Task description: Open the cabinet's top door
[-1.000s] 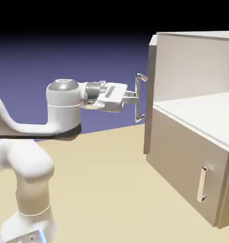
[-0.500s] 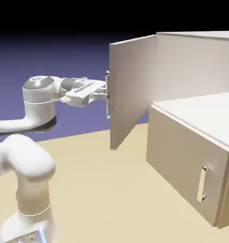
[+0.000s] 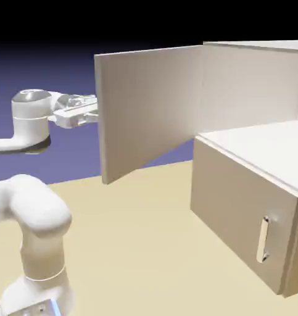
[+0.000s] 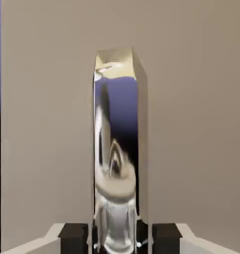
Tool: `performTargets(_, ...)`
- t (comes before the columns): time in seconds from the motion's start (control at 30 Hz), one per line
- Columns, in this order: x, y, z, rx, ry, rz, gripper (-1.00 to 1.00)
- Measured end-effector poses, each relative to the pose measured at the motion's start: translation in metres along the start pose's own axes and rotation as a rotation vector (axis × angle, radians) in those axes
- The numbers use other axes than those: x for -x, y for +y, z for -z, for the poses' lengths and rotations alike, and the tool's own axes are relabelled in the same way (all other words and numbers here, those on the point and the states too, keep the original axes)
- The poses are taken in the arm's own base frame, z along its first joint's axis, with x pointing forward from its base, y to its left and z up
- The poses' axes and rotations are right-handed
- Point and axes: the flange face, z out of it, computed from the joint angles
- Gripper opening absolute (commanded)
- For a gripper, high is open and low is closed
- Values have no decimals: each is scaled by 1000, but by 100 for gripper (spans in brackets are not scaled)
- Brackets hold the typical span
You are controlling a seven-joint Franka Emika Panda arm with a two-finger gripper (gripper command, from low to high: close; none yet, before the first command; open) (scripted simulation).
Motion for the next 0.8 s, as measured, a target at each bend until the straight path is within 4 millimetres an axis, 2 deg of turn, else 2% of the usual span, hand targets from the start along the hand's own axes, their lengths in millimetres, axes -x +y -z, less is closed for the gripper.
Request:
performTargets(0.37, -33, 33, 103, -165, -165, 0, -100)
performTargets(0.57, -54, 54, 148, -243, -242, 0, -100)
performTargets(0.8, -80, 80, 190, -324, -324, 0, -100)
